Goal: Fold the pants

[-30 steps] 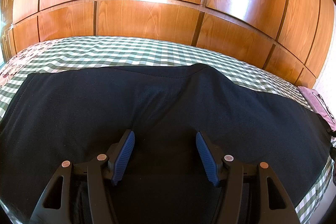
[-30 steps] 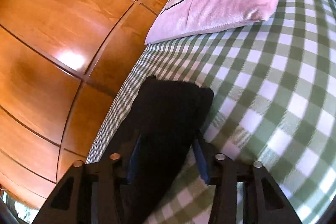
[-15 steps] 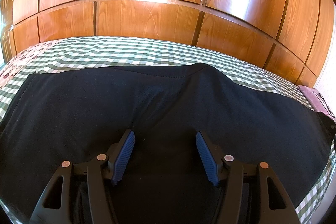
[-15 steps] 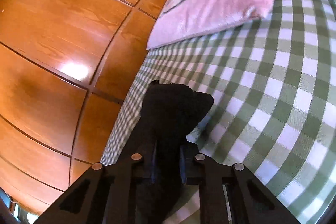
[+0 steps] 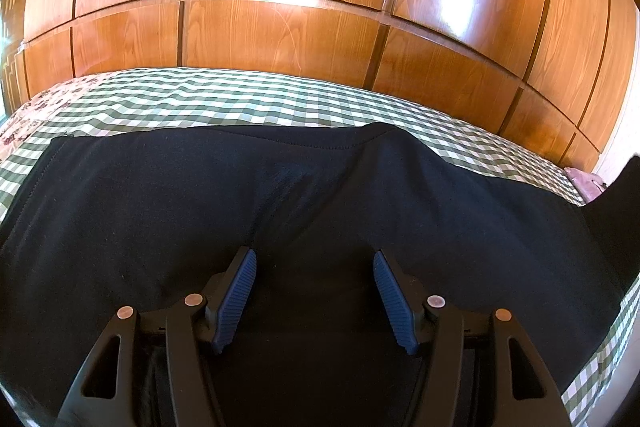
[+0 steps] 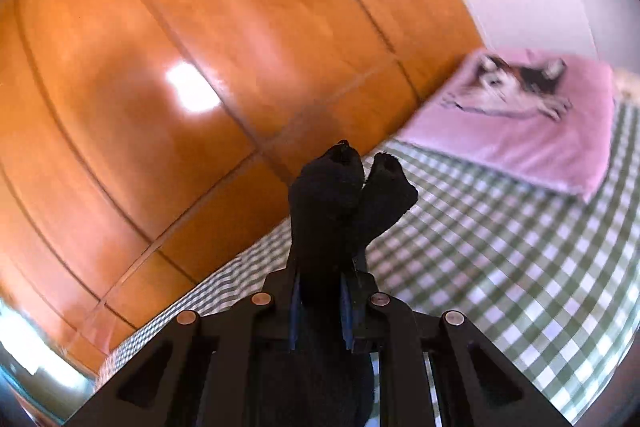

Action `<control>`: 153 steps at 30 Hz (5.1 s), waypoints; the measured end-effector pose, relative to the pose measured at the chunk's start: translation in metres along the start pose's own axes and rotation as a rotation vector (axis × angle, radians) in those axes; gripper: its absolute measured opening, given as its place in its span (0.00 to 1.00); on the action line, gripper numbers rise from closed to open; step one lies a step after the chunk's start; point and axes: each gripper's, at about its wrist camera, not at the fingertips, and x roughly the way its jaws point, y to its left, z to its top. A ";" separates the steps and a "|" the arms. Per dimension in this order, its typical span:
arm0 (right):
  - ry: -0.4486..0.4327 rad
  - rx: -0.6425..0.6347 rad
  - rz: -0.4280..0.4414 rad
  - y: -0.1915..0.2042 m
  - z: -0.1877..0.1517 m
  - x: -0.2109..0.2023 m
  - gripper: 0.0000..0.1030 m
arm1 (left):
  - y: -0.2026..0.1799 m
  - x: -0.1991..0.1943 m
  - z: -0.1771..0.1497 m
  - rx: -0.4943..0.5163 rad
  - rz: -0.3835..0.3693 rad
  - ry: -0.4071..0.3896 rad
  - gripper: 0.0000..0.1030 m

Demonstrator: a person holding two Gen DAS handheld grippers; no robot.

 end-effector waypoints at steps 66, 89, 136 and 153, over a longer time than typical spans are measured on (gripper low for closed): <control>0.464 -0.858 0.315 0.218 -0.277 0.069 0.30 | 0.006 -0.003 -0.002 -0.051 -0.047 -0.015 0.60; 0.303 -0.346 0.222 0.100 -0.162 0.024 0.47 | -0.021 -0.023 0.015 -0.299 -0.443 0.022 0.87; 0.311 -0.527 0.008 0.104 -0.166 0.122 0.00 | -0.047 -0.012 -0.007 -0.245 -0.401 0.166 0.35; 0.309 -0.439 0.066 0.096 -0.161 0.116 0.00 | 0.070 -0.104 -0.034 -0.627 -0.136 -0.119 0.65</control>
